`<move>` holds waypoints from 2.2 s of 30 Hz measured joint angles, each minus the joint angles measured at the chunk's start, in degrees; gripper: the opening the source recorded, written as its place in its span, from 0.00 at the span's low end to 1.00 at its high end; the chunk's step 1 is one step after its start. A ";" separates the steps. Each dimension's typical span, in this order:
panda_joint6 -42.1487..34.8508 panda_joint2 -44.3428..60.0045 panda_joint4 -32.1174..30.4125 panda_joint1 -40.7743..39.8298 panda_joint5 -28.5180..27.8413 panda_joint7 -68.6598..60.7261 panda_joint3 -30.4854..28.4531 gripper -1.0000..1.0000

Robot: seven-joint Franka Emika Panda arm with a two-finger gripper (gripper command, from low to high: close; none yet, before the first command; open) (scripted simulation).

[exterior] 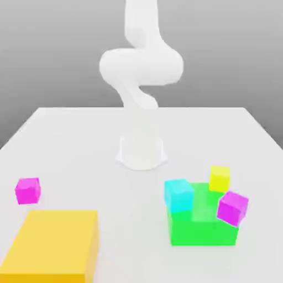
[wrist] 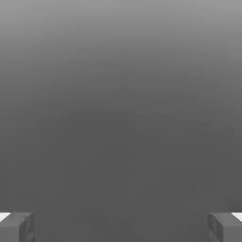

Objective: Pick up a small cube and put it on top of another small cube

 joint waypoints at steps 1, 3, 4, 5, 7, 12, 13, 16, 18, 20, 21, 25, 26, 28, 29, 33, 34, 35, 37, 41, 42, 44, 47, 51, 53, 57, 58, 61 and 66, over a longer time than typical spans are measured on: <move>0.70 1.23 -0.62 -1.25 0.58 2.39 -0.23 0.50; 2.03 3.57 -1.79 -3.55 1.58 6.99 -0.66 0.50; 2.67 4.72 -2.36 -4.67 2.05 9.26 -0.84 0.50; 3.31 5.86 -2.92 -5.82 2.53 11.51 -0.99 0.50; 4.58 8.15 -4.05 -8.10 3.45 16.02 -1.24 0.50; 7.75 13.88 -6.87 -13.68 5.37 27.54 -1.78 0.50; 8.38 15.02 -7.43 -14.79 5.70 29.88 -1.87 0.50; 10.31 18.44 -9.12 -18.13 6.59 36.98 -2.08 0.50; 11.58 20.72 -10.25 -20.31 7.03 41.83 -2.25 0.50; 12.86 22.99 -11.38 -22.54 7.42 46.71 -2.35 0.50; 13.51 24.12 -11.94 -23.64 7.56 49.20 -2.43 0.50; 16.15 28.60 -14.22 -27.75 7.69 59.43 -3.03 0.50; 16.82 29.71 -14.80 -28.80 7.66 62.04 -3.18 0.50; 18.13 31.92 -15.94 -30.97 7.57 67.26 -3.41 0.50; 18.82 33.02 -16.52 -31.96 7.38 69.98 -3.64 0.50; 21.54 37.35 -18.83 -35.60 6.24 81.13 -5.06 0.50; 22.24 38.42 -19.41 -36.89 5.92 83.94 -5.34 0.50; 22.92 39.48 -19.99 -38.12 5.46 86.84 -5.85 0.50; 24.27 41.59 -21.15 -40.24 4.43 92.73 -6.66 0.50; 26.95 45.71 -23.47 -43.44 1.80 104.95 -9.09 0.50; 27.98 47.06 -23.65 -43.45 1.67 106.48 -9.42 0.50; 30.62 50.35 -23.32 -43.77 2.72 106.75 -9.00 0.50; 35.07 55.83 -22.41 -45.46 5.53 104.99 -6.68 0.50; 38.07 59.52 -21.80 -47.42 7.26 103.75 -4.33 0.00; 38.15 59.52 -21.80 -47.41 7.28 103.73 -4.33 0.00; 37.55 58.75 -21.92 -47.19 6.80 104.06 -4.69 0.00; 36.32 57.21 -22.18 -46.59 5.88 104.72 -5.50 0.00; 32.02 51.89 -23.15 -45.60 2.68 107.10 -7.23 0.00; 25.63 44.34 -24.45 -39.66 5.14 104.79 -4.20 0.00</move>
